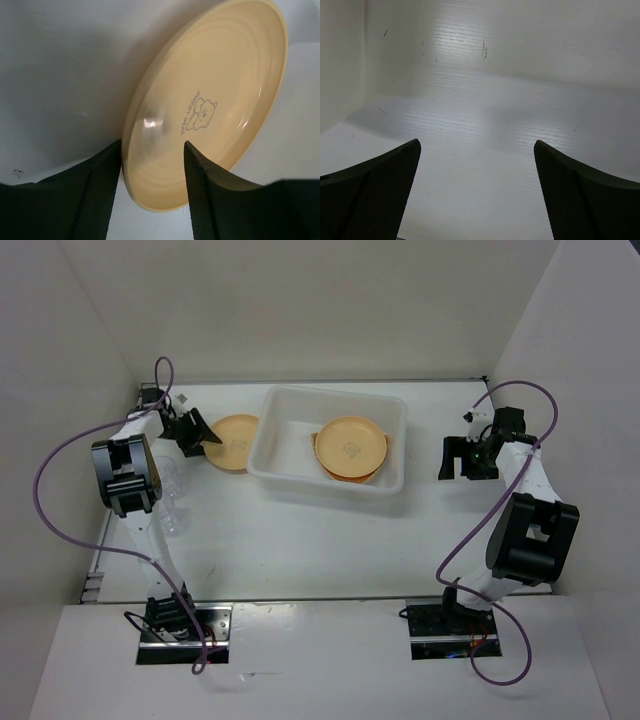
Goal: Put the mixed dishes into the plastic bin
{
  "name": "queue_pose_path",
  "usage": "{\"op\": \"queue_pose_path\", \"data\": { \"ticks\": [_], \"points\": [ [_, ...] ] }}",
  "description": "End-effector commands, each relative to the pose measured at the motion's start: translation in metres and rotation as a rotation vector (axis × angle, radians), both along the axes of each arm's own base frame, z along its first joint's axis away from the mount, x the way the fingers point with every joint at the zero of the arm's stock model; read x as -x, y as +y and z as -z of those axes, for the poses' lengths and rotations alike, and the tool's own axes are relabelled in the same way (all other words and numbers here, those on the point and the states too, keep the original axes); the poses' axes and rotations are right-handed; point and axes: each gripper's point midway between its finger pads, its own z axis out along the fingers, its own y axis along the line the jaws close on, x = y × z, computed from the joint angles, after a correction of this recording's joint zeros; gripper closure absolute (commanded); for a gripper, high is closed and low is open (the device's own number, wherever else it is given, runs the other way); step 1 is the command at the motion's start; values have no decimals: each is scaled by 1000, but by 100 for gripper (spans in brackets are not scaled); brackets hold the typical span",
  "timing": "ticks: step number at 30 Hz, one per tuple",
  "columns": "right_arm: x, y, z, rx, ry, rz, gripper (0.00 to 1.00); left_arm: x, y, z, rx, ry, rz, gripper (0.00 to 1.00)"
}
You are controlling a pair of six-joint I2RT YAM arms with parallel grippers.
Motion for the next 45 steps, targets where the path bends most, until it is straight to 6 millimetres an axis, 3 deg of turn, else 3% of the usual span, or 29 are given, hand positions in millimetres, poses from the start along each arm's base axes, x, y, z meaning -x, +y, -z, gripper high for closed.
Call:
{"op": "queue_pose_path", "data": {
  "ticks": [1, 2, 5, 6, 10, 13, 14, 16, 17, 19, 20, 25, 29, 31, 32, 33, 34, 37, 38, 45],
  "points": [
    [-3, 2, 0, -16, -11, 1, 2, 0, -2, 13, 26, -10, 38, 42],
    [-2, 1, 0, -9, -9, 5, 2, -2, -3, 11, 31, -21, 42, 61],
    [-2, 1, 0, -8, -9, 5, 2, -1, -11, 14, 53, -16, 60, 85],
    [-2, -1, 1, -1, -7, 9, 2, -3, -10, 16, 54, -14, 60, 98],
    [0, 0, 6, -6, 11, 9, 2, -2, -8, 15, 34, -7, 51, 100],
    [0, 0, 7, -6, 11, 9, 2, -1, -1, -1, -7, -10, -3, 100],
    [3, 1, 9, -9, 20, 9, 2, -4, 3, -20, -33, -42, -23, 100],
    [3, 2, 9, -17, 17, 5, 2, -7, 16, -34, -94, -57, -117, 100],
    [3, 2, 9, -17, 17, 5, 2, -11, 27, -66, -124, -116, -171, 100],
    [5, 3, 9, -17, 17, 5, 2, -14, 35, -91, -138, -168, -275, 100],
    [5, 5, 9, -21, 12, -10, 2, -21, 49, -129, -173, -269, -336, 100],
    [17, 10, 16, -40, 44, -24, 2, -29, 46, -214, -118, -449, -431, 100],
    [12, 8, 12, -27, 21, -12, 2, -44, -13, -254, -5, -575, -303, 100],
    [15, 9, 16, -34, 33, -4, 2, -56, -62, -261, 40, -626, -121, 100],
    [15, 9, 16, -34, 33, -4, 2, -50, -89, -256, 79, -586, 2, 100],
    [13, 8, 15, -32, 25, -4, 2, -59, -109, -229, 78, -533, 86, 100],
    [13, 8, 15, -32, 25, -4, 2, -60, -148, -256, 47, -624, 233, 100],
    [13, 8, 15, -32, 25, -4, 2, -43, -200, -214, 116, -500, 368, 100],
    [13, 8, 15, -32, 25, -4, 2, -43, -208, -198, 109, -464, 370, 100],
    [13, 8, 15, -32, 25, -4, 2, -22, -273, -148, 49, -361, 481, 100]
  ]
}}
